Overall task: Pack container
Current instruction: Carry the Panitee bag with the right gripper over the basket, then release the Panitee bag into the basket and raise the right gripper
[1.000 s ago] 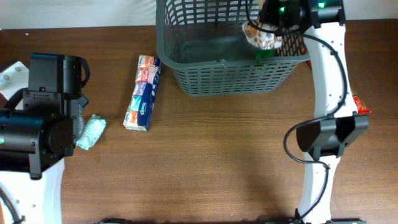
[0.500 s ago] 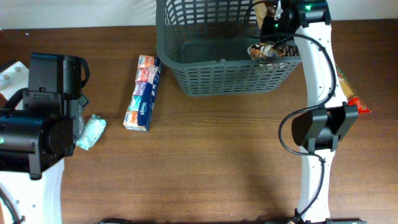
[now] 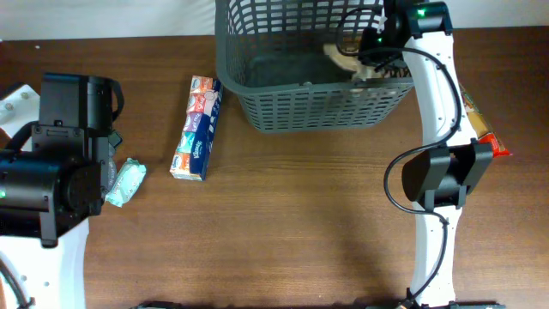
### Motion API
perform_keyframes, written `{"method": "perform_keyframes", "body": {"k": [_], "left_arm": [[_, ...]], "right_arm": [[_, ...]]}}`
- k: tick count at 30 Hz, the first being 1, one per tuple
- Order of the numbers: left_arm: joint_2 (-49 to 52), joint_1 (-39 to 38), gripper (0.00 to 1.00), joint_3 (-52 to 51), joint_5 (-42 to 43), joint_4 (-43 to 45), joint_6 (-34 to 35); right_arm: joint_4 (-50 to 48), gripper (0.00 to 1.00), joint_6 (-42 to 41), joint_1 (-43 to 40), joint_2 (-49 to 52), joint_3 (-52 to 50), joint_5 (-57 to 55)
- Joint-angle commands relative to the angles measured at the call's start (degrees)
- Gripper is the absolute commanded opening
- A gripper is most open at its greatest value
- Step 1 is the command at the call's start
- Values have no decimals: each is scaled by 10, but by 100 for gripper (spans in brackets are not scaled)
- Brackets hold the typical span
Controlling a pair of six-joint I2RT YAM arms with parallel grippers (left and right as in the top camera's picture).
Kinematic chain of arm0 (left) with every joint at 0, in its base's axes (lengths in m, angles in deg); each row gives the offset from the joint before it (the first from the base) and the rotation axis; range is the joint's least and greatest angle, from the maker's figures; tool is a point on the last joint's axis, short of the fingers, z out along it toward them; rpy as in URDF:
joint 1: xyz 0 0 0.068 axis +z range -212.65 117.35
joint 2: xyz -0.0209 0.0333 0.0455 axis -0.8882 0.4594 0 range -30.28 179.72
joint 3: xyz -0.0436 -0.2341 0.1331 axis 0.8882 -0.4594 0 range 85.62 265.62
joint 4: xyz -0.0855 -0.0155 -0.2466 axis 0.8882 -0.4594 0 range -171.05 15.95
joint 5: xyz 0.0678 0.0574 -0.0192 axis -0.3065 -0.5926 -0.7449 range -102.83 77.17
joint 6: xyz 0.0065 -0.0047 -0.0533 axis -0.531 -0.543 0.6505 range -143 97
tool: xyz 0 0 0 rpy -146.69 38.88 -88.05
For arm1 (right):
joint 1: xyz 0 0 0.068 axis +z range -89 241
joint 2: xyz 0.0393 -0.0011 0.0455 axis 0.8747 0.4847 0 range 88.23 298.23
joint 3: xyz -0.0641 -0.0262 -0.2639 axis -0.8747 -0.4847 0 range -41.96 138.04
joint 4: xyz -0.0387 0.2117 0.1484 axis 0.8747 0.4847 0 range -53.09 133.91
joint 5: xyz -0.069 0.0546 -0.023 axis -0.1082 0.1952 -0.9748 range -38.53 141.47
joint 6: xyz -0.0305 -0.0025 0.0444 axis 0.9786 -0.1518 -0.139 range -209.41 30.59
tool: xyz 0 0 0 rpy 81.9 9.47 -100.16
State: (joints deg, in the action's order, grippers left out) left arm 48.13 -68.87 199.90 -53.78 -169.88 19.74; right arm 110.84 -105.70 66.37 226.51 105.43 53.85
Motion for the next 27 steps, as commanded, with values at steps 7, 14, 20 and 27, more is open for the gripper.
{"method": "perform_keyframes", "body": {"k": [7,14,20,27], "left_arm": [[-5,4,99,6,-4,-1,5],[-5,4,99,6,-4,-1,5],[-5,4,99,6,-4,-1,5],[-5,4,99,6,-4,-1,5]], "right_arm": [[2,43,0,2,-10,-8,-12],[8,67,14,2,-28,37,-5],[38,89,28,2,-58,161,-2],[72,99,28,-10,-114,312,-8]]}}
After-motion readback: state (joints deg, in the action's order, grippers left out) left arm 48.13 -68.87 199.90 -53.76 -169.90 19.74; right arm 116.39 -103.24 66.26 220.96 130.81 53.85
